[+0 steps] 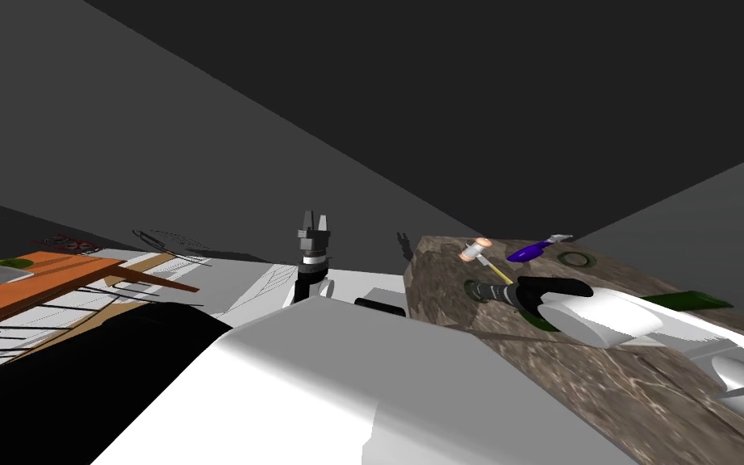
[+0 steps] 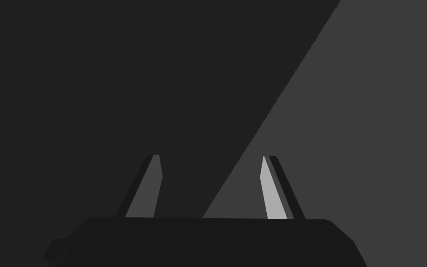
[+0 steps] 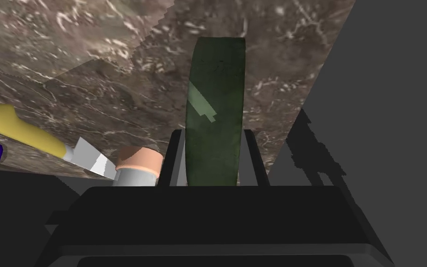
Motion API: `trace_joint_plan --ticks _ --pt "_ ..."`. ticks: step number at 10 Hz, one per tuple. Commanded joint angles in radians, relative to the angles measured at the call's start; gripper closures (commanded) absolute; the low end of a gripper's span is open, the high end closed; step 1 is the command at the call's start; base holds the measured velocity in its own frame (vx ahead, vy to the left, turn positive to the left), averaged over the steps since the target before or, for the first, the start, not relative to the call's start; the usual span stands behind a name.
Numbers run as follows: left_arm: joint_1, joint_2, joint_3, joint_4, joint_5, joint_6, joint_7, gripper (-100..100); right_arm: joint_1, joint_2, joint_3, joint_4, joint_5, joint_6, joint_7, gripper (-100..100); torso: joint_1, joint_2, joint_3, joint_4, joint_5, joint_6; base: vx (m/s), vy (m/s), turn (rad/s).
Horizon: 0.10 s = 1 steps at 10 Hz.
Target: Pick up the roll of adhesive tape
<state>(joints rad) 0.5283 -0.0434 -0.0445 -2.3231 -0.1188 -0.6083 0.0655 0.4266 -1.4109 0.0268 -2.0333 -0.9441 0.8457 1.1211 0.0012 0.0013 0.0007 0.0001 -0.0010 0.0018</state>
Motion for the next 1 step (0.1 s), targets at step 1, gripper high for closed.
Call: trace_joint_plan --ticks 1 --pt "0.000 0.000 0.000 0.000 0.000 0.000 0.000 0 0.000 0.000 0.000 0.000 0.000 0.000 0.000 0 0.000 0.000 0.000 0.000 0.000 0.000 0.000 0.000 0.000"
